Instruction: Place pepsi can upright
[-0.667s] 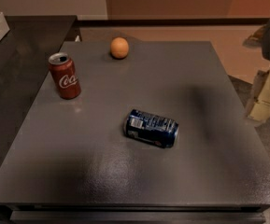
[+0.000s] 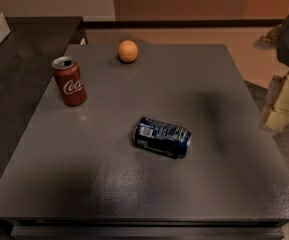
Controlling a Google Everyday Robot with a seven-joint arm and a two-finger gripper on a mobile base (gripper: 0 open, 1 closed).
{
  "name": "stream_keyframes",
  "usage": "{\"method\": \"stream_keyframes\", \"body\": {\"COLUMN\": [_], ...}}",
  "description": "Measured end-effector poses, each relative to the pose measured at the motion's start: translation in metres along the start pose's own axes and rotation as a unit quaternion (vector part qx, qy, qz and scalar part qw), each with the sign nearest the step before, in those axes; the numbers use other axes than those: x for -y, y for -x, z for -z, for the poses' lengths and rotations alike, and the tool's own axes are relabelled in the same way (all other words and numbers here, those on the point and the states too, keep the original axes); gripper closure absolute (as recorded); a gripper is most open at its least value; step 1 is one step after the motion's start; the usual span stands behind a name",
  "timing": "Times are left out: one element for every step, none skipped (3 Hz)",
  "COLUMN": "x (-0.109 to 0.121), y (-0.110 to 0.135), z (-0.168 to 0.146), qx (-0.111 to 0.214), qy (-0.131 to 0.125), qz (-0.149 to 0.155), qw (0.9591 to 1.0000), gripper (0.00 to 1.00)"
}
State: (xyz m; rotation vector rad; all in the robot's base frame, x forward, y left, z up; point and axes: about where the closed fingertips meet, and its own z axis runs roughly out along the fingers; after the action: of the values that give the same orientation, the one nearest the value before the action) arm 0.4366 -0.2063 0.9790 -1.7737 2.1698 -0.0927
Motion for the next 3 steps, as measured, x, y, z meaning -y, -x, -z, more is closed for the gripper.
{"method": "stream_keyframes", "body": {"x": [-0.009,-0.019,-0.023], "y": [0.027,0.061,0.091], "z": [-0.001,-0.006,-0.011], "qx": [0.026,0.050,0.064], "qy": [0.000,-0.002,-0.010], "qz": [0.062,0.141,0.226], "qw": [0.9978,0.9888,0.9720], "gripper": [0.00,0.00,0.00]}}
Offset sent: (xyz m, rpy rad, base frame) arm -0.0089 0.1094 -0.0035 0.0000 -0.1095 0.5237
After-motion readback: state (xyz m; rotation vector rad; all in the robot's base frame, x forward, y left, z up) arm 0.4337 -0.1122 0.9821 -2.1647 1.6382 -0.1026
